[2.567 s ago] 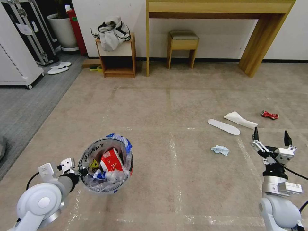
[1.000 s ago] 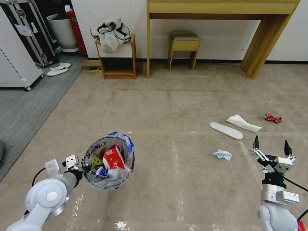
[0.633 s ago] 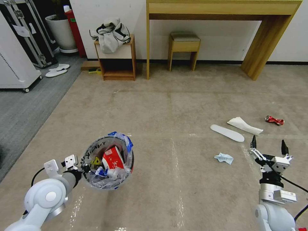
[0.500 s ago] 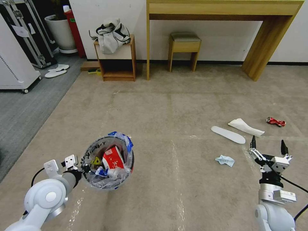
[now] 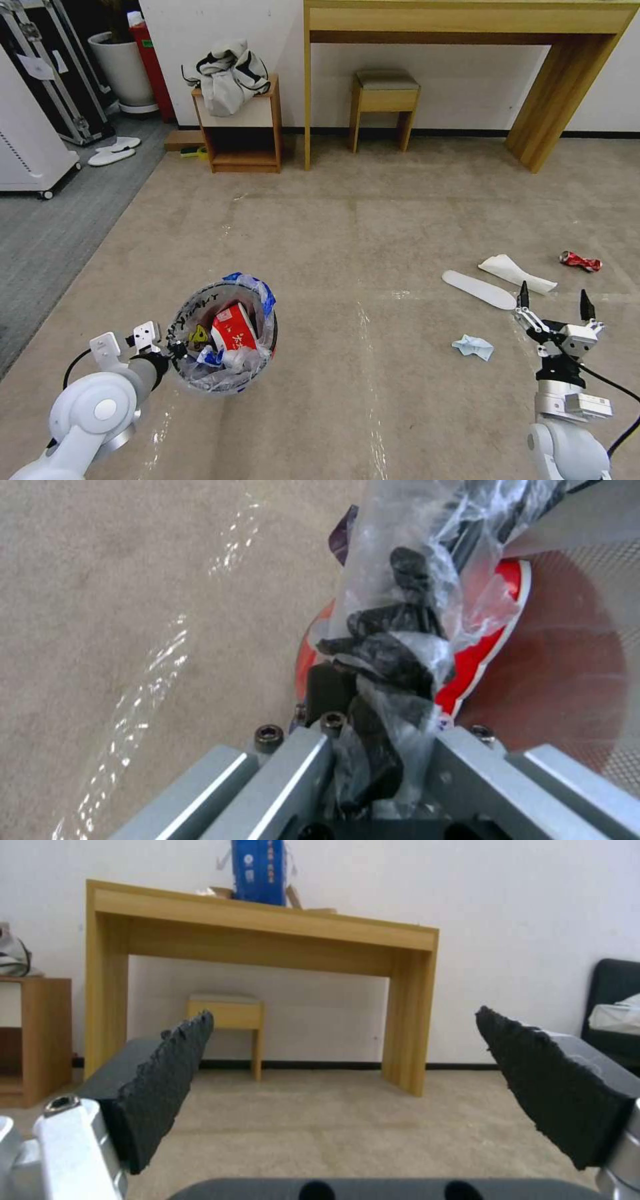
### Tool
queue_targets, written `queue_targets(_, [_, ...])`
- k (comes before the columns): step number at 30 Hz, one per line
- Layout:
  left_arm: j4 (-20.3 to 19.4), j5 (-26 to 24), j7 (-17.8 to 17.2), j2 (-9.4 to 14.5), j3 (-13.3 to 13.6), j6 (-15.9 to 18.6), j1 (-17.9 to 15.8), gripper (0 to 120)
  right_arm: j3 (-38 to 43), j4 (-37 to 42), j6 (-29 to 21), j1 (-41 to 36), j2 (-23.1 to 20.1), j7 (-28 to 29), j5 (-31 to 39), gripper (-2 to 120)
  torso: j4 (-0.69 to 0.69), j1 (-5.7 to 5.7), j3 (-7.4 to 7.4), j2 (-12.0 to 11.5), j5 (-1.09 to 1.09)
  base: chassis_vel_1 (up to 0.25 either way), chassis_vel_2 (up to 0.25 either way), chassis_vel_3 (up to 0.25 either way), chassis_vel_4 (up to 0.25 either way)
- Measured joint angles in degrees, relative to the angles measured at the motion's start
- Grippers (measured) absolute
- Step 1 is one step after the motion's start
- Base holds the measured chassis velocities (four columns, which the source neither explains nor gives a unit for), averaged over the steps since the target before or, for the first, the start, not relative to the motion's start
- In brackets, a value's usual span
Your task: Pick up the trash bin and place the garbage on the floor into it.
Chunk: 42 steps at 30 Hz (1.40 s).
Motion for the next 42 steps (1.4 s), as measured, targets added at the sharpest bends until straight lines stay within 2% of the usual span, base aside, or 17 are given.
queue_targets(19, [0.5,0.2,0.3,-0.1,0.7,0.2,-0.5,0,-0.7,-0.7,-0.1,0.9,-0.3,0.0,0.1,100,0.0,0.0,0.0,0.0,0.0,-0.103,0.069,0.07,-0.109])
queue_targets(42, [1.4,0.1,0.8,0.2,1.4,0.4,-1.2,0,-1.0,-1.2,-0.1,1.5,0.0,0.0,0.0,100,-0.01,-0.01,0.0,0.0,-0.01,-0.167,0.009,0.017,-0.166])
